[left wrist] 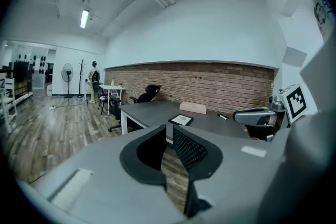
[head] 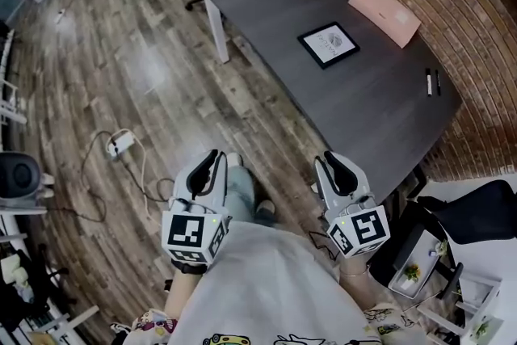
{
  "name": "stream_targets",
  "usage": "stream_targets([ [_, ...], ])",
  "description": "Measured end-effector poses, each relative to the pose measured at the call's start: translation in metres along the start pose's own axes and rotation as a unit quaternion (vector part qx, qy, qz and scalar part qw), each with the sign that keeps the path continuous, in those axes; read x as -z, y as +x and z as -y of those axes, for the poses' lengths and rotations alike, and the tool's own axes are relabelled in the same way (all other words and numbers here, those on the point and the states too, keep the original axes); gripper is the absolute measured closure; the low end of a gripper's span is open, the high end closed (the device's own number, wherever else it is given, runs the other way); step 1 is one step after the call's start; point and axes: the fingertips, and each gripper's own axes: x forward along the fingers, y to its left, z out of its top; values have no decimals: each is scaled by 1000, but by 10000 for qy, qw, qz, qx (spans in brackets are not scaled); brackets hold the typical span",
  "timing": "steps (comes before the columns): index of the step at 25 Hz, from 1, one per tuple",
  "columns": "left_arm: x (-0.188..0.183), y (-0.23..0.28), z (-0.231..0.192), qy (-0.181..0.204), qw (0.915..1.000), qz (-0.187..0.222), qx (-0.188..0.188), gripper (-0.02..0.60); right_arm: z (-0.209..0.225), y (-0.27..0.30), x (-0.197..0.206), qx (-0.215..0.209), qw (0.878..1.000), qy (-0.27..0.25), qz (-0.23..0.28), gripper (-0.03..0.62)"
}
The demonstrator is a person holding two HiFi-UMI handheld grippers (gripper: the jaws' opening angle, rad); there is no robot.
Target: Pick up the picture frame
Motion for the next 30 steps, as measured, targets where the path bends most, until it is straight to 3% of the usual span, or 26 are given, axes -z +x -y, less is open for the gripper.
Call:
stream_targets([
  [7, -6, 35, -41, -76, 9999, -88, 89, 513, -2, 58, -6, -135, 9998, 86, -152, 476],
  [16, -52, 111, -124, 40, 9997, -11, 220, 492, 13, 170, -32, -115, 9995, 193, -217, 428],
  [23, -70, 147, -188, 52, 9993, -26, 357, 477, 18, 233, -48, 189, 9993, 263, -172, 396],
  [30, -74, 164, -213, 2, 9985, -36, 545, 465, 17, 249, -50, 546, 9978, 329, -194, 393],
])
